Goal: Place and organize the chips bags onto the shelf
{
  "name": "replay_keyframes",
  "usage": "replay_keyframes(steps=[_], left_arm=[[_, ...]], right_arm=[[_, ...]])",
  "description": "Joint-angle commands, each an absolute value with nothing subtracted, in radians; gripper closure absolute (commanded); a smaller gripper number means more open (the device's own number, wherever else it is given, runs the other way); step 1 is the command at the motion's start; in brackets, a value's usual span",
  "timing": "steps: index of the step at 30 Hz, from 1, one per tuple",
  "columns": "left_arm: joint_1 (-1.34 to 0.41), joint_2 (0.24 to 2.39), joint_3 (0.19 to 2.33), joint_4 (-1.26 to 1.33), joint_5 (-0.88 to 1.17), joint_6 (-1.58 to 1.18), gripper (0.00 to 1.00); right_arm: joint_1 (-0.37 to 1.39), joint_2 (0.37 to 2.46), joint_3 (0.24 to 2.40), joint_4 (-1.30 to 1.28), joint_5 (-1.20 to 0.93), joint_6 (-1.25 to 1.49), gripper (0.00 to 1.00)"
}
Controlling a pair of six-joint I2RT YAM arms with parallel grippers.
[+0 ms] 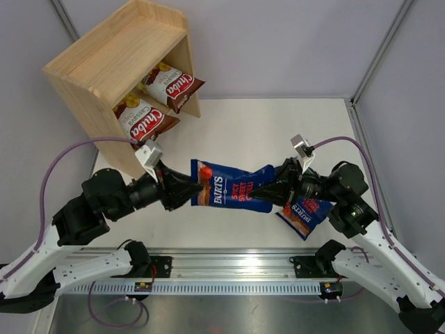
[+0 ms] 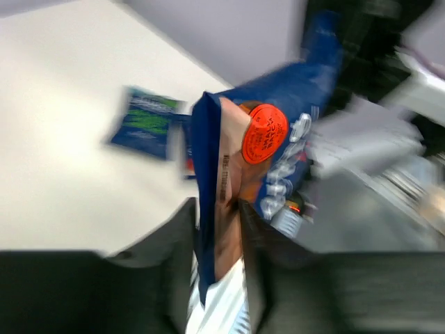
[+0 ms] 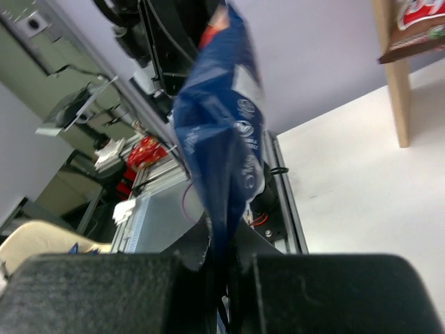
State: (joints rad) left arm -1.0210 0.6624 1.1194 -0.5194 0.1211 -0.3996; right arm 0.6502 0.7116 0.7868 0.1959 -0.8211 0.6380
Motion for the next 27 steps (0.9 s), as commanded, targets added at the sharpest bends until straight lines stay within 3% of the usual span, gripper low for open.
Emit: replay_keyframes(steps=[1, 4, 9, 10, 13, 14, 19, 27], left_arm=[[-1.005, 0.670, 1.259, -0.704, -0.361, -0.387, 0.62], [-1.003, 0.683, 1.359, -0.779, -0.541, -0.379, 0.46], [-1.005, 0.664, 1.454, -0.856, -0.718, -0.342, 0.41], [-1.003, 0.660, 1.457, -0.870, -0.759, -0.331, 0.33], [-1.005, 0.629, 1.448, -0.884, -0.854, -0.311, 0.23], [-1.005, 0.621, 1.445, -0.882, -0.891, -0.301, 0.02], [-1.005, 0.559, 1.395, -0.770, -1.148, -0.212, 0.01], [-0.980, 0.473, 1.338, -0.649, -1.258, -0.150, 0.01]], right_arm=[[0.647, 0.698, 0.818, 0.176, -0.746, 0.632, 0.95], [0.647, 0.751, 0.867, 0.135, -0.631, 0.652, 0.98], [0.647, 0.853, 0.963, 0.117, -0.467, 0.710, 1.00], [0.647, 0.888, 0.975, 0.121, -0.434, 0.727, 1.00], [0.647, 0.978, 1.026, 0.181, -0.338, 0.810, 1.00], [0.647, 1.006, 1.040, 0.201, -0.304, 0.857, 1.00], [0.649, 1.223, 1.195, 0.327, -0.252, 1.030, 1.00], [0.698, 1.523, 1.526, 0.362, -0.160, 1.112, 1.00]])
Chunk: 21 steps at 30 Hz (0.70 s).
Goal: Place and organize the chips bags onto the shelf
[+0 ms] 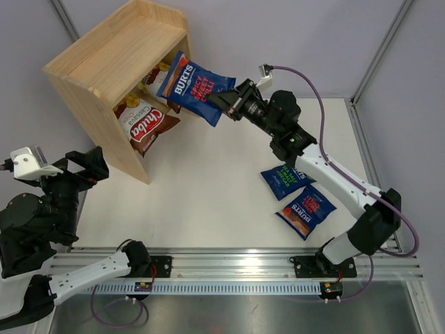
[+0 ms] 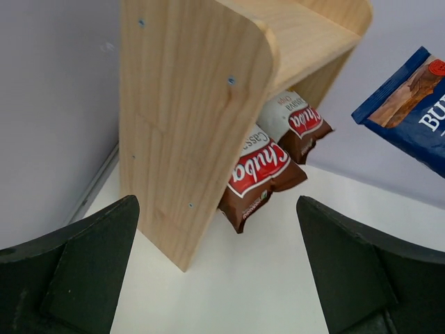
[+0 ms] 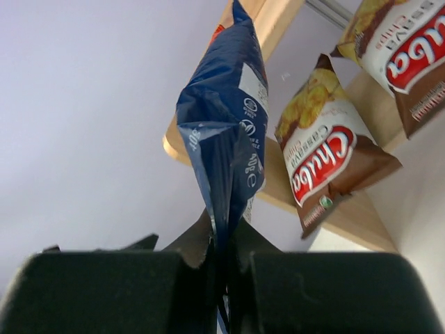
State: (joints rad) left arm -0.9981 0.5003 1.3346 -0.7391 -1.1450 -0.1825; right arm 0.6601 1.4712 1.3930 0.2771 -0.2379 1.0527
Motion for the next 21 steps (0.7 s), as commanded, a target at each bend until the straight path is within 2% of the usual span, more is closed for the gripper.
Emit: replay_keyframes(steps=[1, 10, 12, 15, 16, 19, 21], left_arm=[[-0.974, 0.463, 1.338, -0.649, -1.261, -0.153, 0.01], [-0.933, 0.408, 1.293, -0.601, -1.256, -0.133, 0.01], [-0.919, 0.405, 1.282, -0.600, -1.252, -0.133, 0.01], [-0.890, 0.402, 1.255, -0.588, -1.238, -0.124, 0.01], [-0.884, 0.400, 1.252, -0.589, -1.232, -0.126, 0.01], [-0.865, 0.391, 1.238, -0.588, -1.210, -0.132, 0.01], [-0.859, 0.388, 1.230, -0.589, -1.198, -0.135, 0.01]], right_arm=[[0.707, 1.581, 1.558, 0.362, -0.149, 1.117, 1.00], [0.810, 1.899, 1.960, 0.288, -0.083, 1.115, 1.00], [0.831, 1.993, 2.095, 0.221, -0.066, 1.106, 1.00], [0.848, 2.124, 2.395, 0.051, -0.055, 1.074, 0.98], [0.860, 2.220, 2.569, 0.011, -0.048, 1.060, 0.98], [0.871, 2.380, 2.809, -0.124, -0.015, 1.045, 0.98], [0.874, 2.392, 2.797, -0.079, -0.006, 1.022, 0.97]])
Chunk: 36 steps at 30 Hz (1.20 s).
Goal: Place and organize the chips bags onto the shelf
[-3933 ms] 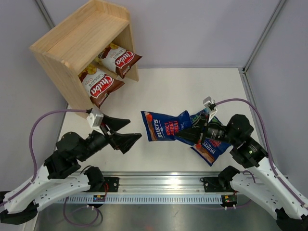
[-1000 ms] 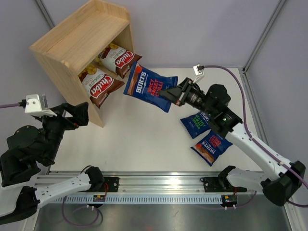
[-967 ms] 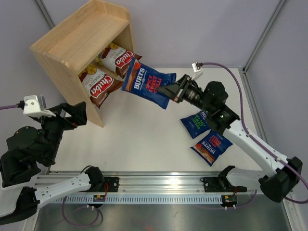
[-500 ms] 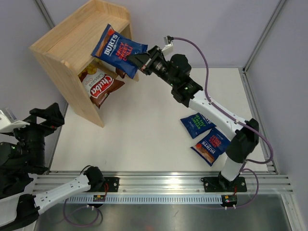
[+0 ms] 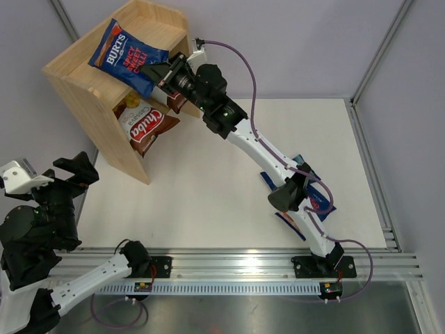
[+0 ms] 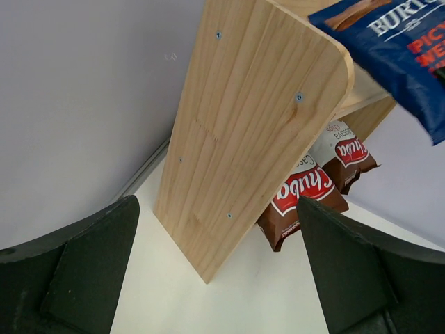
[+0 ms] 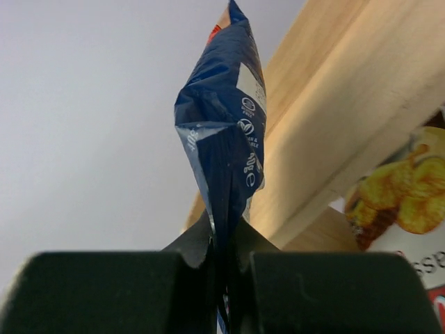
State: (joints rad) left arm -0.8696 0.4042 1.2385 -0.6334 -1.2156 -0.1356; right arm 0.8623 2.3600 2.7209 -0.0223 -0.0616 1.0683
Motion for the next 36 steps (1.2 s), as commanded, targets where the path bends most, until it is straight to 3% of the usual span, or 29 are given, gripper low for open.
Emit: replay_keyframes(steps=[1, 10, 14, 24, 36], left_arm=[[-0.858, 0.387, 1.227, -0.592, -1.195, -0.137, 0.01], [-0.735, 0.414, 1.201, -0.603, -1.043, -0.166, 0.01], [-0.672, 0.431, 1.198, -0.614, -0.986, -0.181, 0.01], [-0.623, 0.442, 1.186, -0.623, -0.913, -0.193, 0.01], [-0.609, 0.462, 1.180, -0.626, -0.861, -0.190, 0.01]], right_arm=[[0.880, 2.385, 2.752, -0.049, 0.035, 0.994, 0.96], [0.953, 2.428, 2.800, 0.119, 0.094, 0.766, 0.87], [0.979, 2.448, 2.819, 0.153, 0.094, 0.719, 0.78], [0.989, 2.490, 2.847, 0.216, 0.043, 0.646, 0.73], [0.954, 2.448, 2.829, 0.184, 0.070, 0.578, 0.46]])
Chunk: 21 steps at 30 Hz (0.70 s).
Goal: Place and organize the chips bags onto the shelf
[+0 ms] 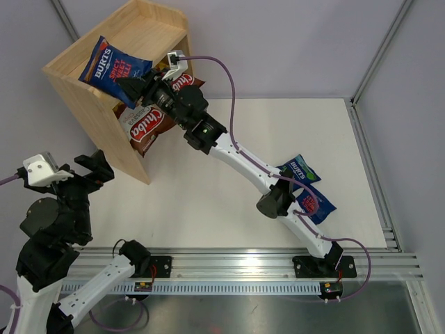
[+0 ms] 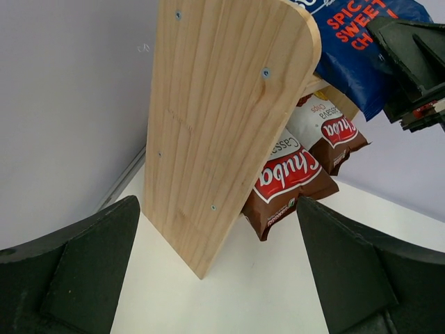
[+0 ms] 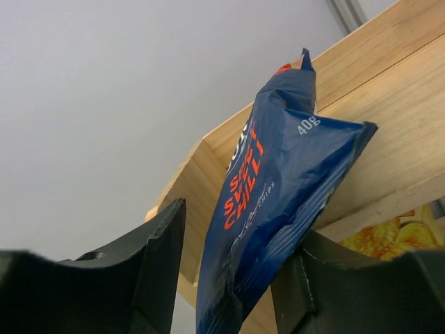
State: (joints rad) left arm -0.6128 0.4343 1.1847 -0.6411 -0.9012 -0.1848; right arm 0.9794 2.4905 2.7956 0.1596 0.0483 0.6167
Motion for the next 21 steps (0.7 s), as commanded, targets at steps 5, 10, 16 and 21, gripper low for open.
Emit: replay_keyframes(steps=[5, 10, 16, 21], left_arm=[[-0.606, 0.472, 1.181, -0.629, -0.844, -0.189, 0.01], [-0.606, 0.474, 1.180, -0.630, -0.833, -0.186, 0.01], [-0.606, 0.482, 1.180, -0.632, -0.819, -0.183, 0.01], [-0.606, 0.483, 1.180, -0.634, -0.808, -0.181, 0.01]], right_arm=[[0.953, 2.431, 2.823, 0.106, 0.106, 0.517, 0.38], [0.953, 2.411, 2.806, 0.020, 0.155, 0.465, 0.33], [0.953, 2.384, 2.784, -0.026, 0.160, 0.425, 0.33], [0.956, 2.347, 2.757, -0.031, 0.152, 0.425, 0.34]])
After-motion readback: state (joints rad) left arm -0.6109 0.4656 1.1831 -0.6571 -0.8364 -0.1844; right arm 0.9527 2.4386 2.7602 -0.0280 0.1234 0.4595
